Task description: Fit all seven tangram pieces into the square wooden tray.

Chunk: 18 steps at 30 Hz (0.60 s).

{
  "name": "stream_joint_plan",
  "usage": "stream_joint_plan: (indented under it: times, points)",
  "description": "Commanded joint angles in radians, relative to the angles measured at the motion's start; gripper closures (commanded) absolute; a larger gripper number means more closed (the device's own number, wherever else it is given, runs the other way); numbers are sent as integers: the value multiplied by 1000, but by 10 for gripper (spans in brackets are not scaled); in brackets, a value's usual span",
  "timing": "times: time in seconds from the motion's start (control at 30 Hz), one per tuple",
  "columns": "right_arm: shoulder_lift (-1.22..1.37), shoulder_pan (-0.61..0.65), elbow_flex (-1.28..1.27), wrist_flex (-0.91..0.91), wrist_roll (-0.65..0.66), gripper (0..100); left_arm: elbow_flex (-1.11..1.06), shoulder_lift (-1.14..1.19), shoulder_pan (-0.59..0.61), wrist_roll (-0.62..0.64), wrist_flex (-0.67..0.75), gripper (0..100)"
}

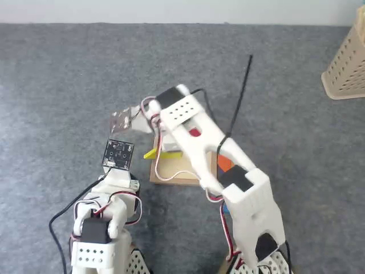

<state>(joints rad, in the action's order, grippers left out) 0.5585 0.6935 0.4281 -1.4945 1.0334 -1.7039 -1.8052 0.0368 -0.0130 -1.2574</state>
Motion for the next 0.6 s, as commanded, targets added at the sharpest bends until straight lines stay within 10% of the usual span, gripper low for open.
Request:
stream_joint_plan:
  times: [0.0,0.33,0.57]
  points:
    - [-24,-51,94,1,-48,905,19,-21,5,6,-6,988]
    - [-27,-81,181,-10,-180,917,19,-21,5,6,-6,988]
    - [-114,-176,169,-10,-549,990,19,-21,5,6,-6,988]
